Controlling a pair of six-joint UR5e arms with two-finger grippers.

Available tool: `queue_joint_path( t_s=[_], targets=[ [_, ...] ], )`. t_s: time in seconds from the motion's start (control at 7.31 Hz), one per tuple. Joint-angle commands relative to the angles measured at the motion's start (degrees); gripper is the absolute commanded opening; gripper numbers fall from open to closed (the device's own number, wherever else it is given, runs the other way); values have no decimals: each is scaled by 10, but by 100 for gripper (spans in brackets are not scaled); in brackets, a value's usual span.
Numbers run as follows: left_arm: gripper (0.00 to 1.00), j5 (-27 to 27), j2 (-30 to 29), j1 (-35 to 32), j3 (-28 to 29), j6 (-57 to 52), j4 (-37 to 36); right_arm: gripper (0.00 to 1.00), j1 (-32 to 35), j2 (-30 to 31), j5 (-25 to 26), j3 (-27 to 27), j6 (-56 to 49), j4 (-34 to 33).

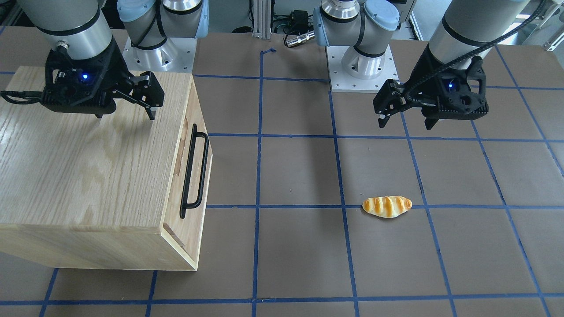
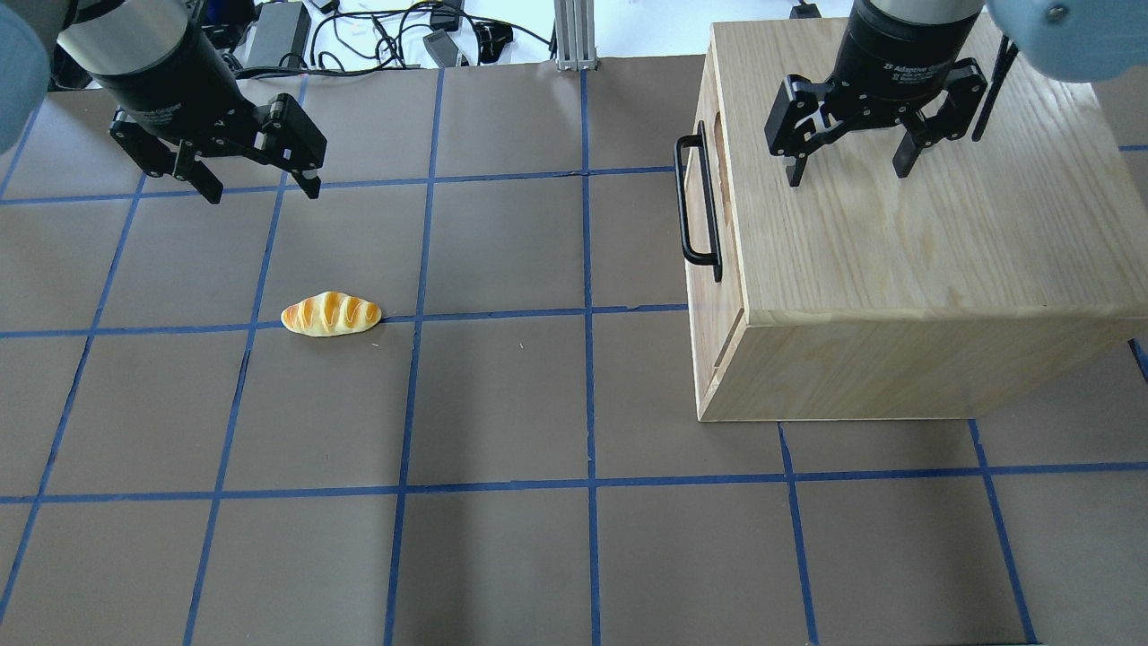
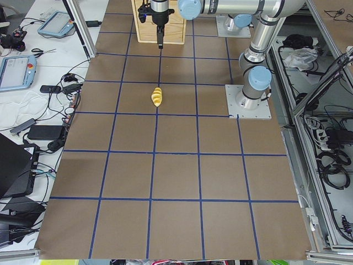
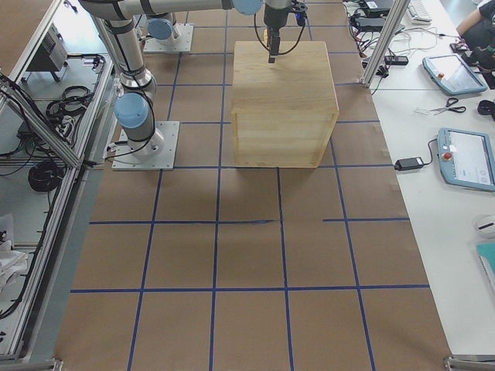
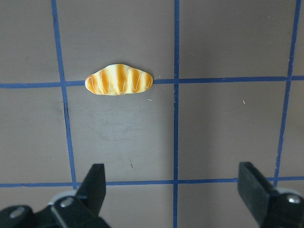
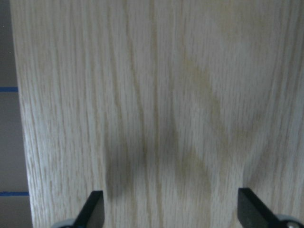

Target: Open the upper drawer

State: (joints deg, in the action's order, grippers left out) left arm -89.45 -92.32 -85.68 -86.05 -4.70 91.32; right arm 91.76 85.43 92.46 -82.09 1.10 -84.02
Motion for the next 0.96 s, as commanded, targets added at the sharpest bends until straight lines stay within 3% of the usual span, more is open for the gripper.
queue_joint_path(
  t_s=[0.0, 0.82],
  targets=[
    [100, 1, 1, 0, -9, 0, -3, 100, 0, 0, 0, 0, 0, 0],
    [100, -6, 17, -1, -10, 1, 7, 100, 0, 0, 0, 0, 0, 0]
  ],
)
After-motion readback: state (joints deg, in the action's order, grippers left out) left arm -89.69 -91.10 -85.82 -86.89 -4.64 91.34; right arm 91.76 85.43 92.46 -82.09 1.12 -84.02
